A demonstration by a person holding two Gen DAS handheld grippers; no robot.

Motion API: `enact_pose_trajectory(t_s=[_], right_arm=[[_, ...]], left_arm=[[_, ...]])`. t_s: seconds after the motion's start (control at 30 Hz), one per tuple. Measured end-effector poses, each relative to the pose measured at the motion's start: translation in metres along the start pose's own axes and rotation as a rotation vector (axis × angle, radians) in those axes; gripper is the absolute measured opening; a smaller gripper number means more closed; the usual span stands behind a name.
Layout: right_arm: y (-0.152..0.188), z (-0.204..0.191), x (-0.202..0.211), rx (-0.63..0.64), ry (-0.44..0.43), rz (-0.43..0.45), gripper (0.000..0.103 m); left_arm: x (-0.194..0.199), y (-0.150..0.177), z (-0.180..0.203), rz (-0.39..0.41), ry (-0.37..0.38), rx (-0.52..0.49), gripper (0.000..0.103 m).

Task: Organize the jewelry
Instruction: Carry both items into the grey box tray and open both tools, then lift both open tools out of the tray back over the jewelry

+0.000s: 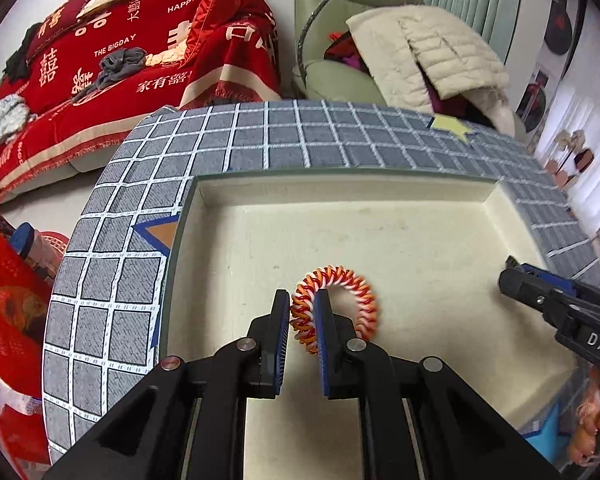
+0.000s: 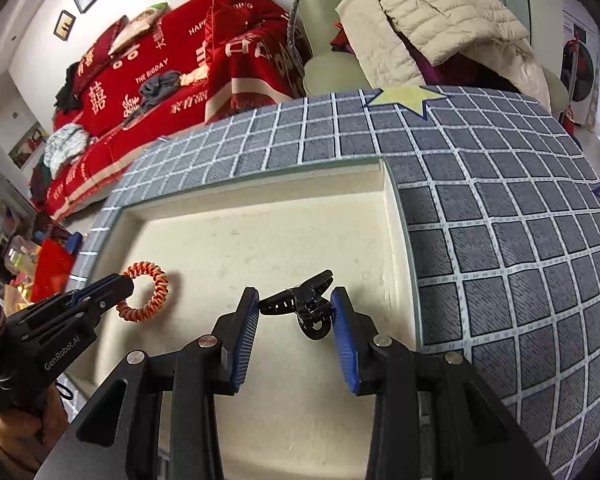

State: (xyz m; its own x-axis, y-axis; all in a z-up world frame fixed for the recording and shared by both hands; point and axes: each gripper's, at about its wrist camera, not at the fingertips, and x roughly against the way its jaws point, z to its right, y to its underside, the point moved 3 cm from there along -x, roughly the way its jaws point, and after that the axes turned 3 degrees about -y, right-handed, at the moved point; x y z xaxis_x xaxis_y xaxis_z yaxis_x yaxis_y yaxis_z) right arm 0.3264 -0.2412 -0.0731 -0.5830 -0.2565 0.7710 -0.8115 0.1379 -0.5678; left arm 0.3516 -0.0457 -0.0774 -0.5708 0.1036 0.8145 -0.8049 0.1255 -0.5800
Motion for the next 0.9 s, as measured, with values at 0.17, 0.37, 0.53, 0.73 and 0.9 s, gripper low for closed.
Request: enact_pose_trajectory(t_s=[0.17,0.37,0.53,0.73,0.9], right_arm=[[0.006,-0.002,-0.009,0.041,0.054,-0.006,0.04],[0.013,-0.011,-0.011,0.12,0.128,-0.017,0.052],[0.013,-0.014,-0.001,0.073,0.07,-0.007,0.069],[0.01,-0.019,0.036,0.023,-0.013,0.066,0.08],[0.012,-0.022,0.065,-0.009,-0.057,0.095,0.081]], left_arm=[[-0.007,0.006,0.003,-0.008,-0.036,-0.025,0.034],[-0.004,0.007,0.01,0.001,-0.092,-0.081,0.034],[0.006,0.008,0.009,0.011,-0.079,-0.072,0.034],[0.021,0.004,0.006,0.039,-0.051,-0.051,0.034],[0.036,0.004,0.0,0.049,-0.023,-0.011,0.034]])
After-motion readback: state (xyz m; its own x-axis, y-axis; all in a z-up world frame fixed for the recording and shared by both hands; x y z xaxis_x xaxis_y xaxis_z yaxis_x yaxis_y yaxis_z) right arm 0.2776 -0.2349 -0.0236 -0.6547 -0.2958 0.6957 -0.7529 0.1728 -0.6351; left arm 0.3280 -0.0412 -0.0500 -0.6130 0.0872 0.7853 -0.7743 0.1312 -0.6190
